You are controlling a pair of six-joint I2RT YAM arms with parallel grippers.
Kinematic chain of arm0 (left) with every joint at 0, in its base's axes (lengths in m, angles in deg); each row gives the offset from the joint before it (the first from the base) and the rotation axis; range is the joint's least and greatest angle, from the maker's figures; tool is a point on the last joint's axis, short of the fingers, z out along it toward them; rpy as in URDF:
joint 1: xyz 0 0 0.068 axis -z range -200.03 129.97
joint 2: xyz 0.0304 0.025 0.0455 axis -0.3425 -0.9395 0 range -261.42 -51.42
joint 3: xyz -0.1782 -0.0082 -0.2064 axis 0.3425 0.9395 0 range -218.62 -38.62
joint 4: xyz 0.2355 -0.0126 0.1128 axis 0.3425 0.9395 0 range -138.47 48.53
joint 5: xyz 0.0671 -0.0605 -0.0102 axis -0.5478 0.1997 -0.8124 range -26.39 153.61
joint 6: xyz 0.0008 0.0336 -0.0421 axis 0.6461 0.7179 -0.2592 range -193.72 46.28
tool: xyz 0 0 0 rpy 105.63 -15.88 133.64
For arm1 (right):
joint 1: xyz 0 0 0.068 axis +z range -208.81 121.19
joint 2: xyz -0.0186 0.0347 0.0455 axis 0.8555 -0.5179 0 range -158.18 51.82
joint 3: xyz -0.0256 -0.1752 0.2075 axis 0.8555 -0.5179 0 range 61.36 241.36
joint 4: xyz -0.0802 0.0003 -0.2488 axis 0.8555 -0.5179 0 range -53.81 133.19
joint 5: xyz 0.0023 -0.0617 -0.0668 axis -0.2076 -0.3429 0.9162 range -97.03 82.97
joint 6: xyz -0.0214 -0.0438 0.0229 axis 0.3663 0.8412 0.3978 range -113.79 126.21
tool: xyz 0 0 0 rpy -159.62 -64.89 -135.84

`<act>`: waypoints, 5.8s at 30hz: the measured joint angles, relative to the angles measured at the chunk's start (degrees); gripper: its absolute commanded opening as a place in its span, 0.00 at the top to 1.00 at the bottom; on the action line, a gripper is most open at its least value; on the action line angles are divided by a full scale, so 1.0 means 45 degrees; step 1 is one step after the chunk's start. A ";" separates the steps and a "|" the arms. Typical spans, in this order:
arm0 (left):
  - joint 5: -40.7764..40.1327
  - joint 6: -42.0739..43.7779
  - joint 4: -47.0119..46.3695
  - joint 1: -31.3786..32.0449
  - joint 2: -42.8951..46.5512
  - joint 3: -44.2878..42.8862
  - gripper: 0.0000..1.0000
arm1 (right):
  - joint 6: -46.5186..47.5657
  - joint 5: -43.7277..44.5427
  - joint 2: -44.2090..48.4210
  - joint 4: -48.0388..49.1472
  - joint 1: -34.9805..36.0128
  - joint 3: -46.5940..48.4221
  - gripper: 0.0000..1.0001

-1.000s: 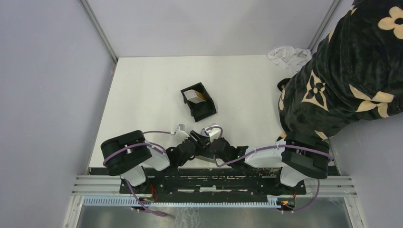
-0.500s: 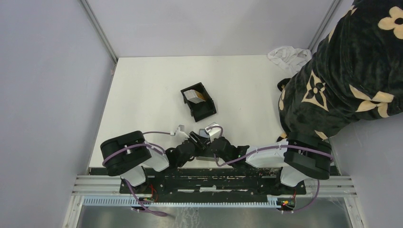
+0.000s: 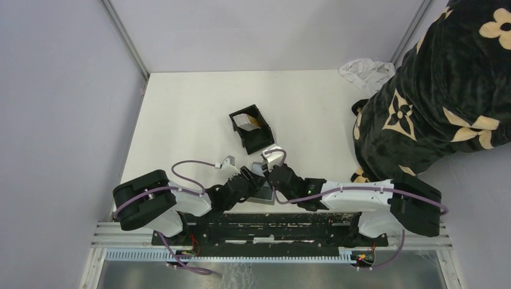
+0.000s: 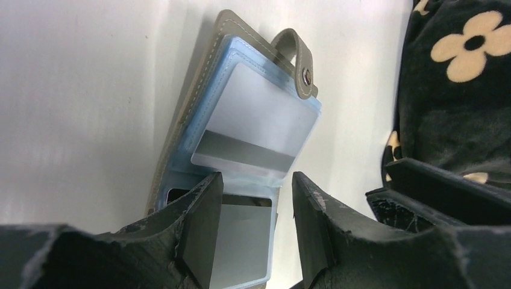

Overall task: Put the credit cards into the card holder
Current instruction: Insert the credit card into the card holder, then pick up the credit card from the storage box.

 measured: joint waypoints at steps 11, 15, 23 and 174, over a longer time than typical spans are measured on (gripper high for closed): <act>0.0078 0.1831 0.2016 -0.0253 0.1039 -0.0544 0.46 | 0.0962 -0.1685 -0.2506 -0.1603 -0.1773 0.2948 0.55; 0.0185 0.2560 0.2613 -0.0500 0.1117 -0.0908 0.46 | 0.1151 -0.2336 -0.3167 -0.2035 -0.2254 0.3395 0.55; 0.1161 0.3623 0.2662 -0.2011 0.0787 -0.1117 0.46 | 0.1336 -0.3143 -0.3944 -0.2579 -0.2482 0.3721 0.55; 0.5969 0.6513 -0.0816 -0.9000 -0.2118 -0.3220 0.51 | -0.0253 -1.1560 -1.1400 -0.7179 -0.7684 1.6330 0.68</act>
